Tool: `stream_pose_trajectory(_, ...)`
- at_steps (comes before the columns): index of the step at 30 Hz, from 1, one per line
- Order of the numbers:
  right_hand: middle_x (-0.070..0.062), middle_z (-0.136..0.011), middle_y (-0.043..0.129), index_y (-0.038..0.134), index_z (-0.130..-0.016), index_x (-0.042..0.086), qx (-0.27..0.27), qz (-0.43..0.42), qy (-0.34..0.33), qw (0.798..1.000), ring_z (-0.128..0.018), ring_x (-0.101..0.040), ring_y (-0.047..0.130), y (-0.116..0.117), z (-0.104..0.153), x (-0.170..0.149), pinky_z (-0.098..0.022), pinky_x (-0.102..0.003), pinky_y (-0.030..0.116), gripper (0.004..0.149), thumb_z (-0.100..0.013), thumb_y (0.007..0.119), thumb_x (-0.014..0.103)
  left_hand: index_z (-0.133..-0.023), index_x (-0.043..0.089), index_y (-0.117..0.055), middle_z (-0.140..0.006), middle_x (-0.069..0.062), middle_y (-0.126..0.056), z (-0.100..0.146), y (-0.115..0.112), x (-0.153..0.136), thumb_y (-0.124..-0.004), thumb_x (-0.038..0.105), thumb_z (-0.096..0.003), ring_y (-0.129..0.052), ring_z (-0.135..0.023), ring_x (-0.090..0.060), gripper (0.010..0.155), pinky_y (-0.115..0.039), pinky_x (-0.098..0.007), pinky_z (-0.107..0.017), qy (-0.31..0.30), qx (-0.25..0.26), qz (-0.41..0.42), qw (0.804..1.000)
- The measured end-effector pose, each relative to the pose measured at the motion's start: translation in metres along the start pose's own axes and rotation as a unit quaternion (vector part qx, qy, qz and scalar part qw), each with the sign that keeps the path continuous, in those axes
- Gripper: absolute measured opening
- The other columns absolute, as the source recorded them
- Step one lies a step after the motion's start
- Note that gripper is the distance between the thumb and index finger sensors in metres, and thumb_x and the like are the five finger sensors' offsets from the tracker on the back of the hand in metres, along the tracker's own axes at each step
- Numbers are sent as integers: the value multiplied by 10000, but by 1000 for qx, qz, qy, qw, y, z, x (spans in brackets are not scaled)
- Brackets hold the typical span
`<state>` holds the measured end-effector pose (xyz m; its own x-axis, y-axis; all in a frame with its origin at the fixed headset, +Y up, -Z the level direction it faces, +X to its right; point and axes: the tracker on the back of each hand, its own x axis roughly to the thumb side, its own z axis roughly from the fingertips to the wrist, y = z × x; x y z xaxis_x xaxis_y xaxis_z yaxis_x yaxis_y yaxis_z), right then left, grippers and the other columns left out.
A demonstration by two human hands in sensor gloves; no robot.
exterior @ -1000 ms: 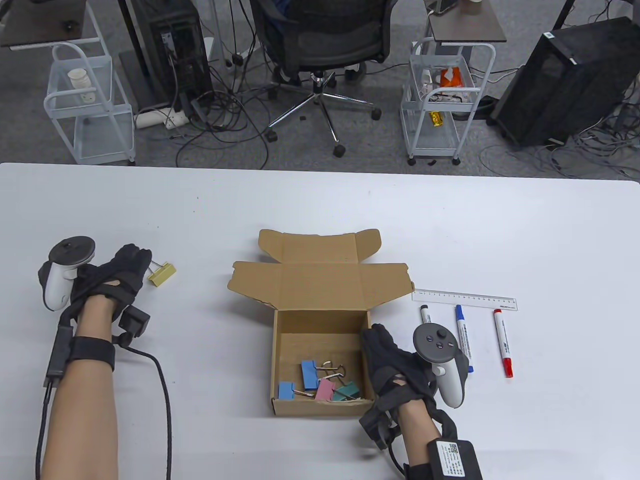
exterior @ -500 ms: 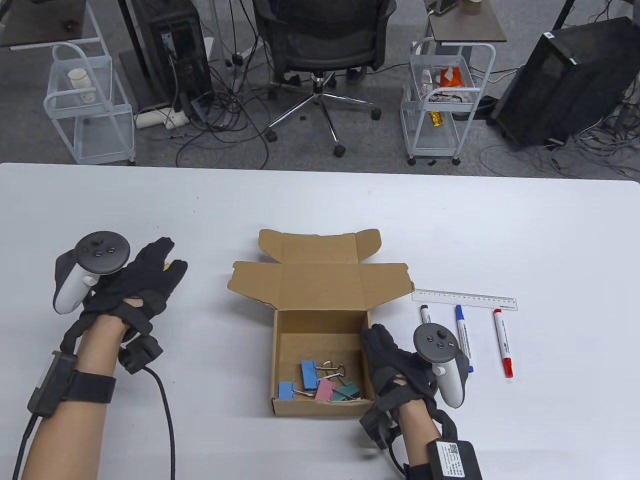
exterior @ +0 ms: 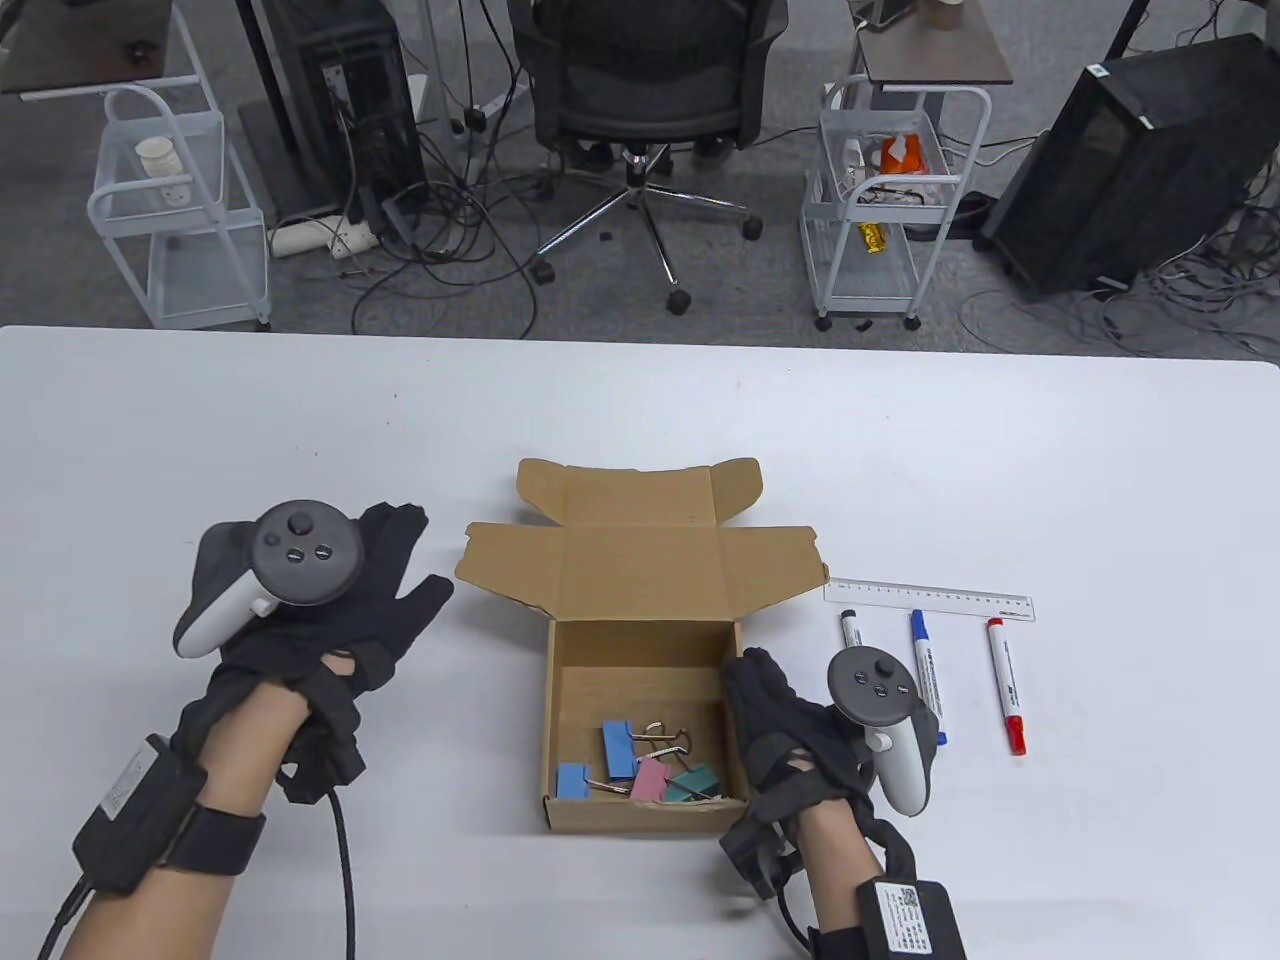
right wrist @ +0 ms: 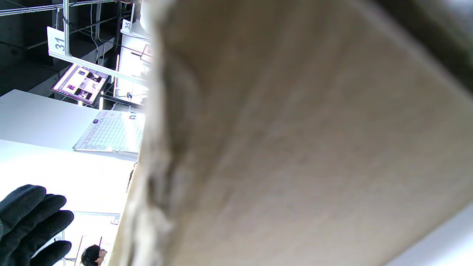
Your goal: Open four flaps of mailer box and unpack office supplies
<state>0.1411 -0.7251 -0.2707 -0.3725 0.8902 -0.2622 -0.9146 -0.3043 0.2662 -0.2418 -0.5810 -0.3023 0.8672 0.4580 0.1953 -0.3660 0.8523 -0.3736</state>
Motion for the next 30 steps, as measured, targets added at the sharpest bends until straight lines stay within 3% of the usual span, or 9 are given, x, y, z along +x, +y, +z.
stream_pose_trajectory(9,-404,-1184,399,290,-1126,-97,0,0,0,1000,-1018,-643,503,0,0,0,-710,-707,510,764,-651,453,478,-1166,97,-224,-1246,-227,-225,-2,-30,58,-634,524,-602,-241,-1139,-536,818,-334,-694,-757,-59,-26,-86,994)
stream_pose_trajectory(30,-404,-1186,394,279,-1127,-95,-2,-3,-2,1000,-1019,-642,498,1,0,0,-711,-707,507,765,-650,446,479,-1160,95,-239,-1242,-216,-250,-20,-110,154,-659,506,-601,-270,-1139,-521,811,-393,-646,-775,-148,-110,-189,965)
